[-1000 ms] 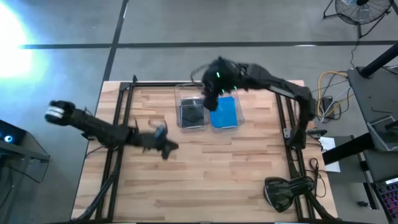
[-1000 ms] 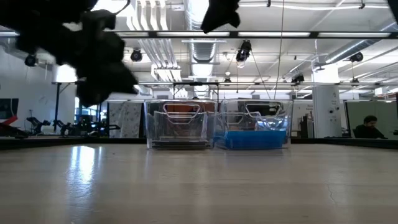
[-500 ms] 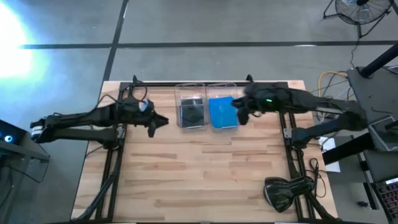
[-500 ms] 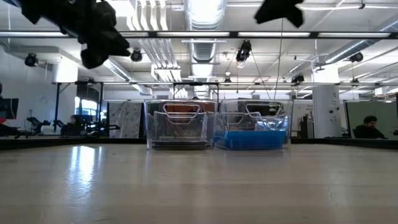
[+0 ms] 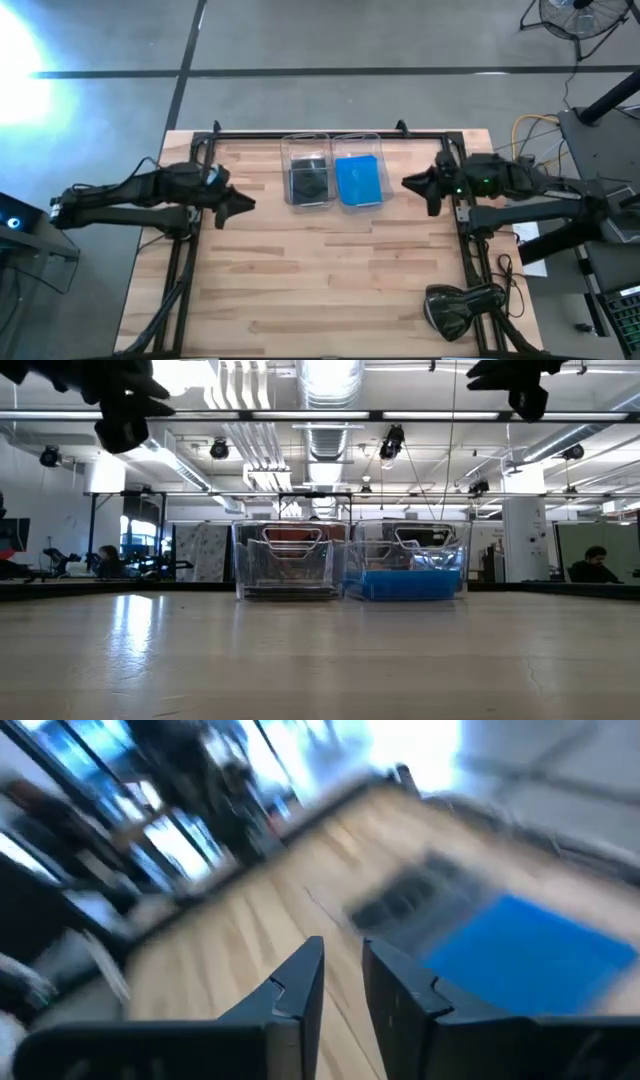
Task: Pick & place jewel cases by type
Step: Return to Home Position
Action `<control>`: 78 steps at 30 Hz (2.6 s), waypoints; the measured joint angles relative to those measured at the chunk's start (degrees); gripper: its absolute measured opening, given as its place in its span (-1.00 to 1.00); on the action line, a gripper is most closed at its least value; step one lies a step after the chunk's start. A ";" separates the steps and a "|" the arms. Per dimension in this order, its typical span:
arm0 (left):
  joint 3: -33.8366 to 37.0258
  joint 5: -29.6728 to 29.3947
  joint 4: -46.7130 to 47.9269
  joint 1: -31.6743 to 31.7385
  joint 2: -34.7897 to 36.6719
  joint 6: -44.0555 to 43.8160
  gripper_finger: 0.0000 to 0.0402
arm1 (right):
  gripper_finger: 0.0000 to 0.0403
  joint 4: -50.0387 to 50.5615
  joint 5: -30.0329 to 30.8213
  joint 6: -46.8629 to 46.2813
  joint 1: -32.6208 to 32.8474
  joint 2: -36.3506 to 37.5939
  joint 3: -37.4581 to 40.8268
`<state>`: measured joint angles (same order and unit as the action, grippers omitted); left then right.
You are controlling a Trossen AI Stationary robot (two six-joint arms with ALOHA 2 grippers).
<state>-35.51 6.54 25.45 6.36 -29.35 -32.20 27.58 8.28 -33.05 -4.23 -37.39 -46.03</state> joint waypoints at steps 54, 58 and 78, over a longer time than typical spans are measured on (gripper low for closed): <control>35.04 2.05 -28.73 -1.49 29.28 -7.30 -0.64 | -0.58 -35.11 -5.25 13.59 -0.04 36.78 45.46; 35.06 2.02 -28.90 -1.47 29.28 -7.28 -0.64 | -0.59 -30.01 -5.21 13.58 -0.04 37.39 45.48; 35.04 1.99 -28.74 -1.47 28.25 -7.26 -0.64 | -0.60 -28.62 -5.23 13.61 -0.04 37.40 45.48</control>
<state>-0.47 8.54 -3.29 4.89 -1.10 -39.46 -1.04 3.05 -19.44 -4.27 0.01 -0.56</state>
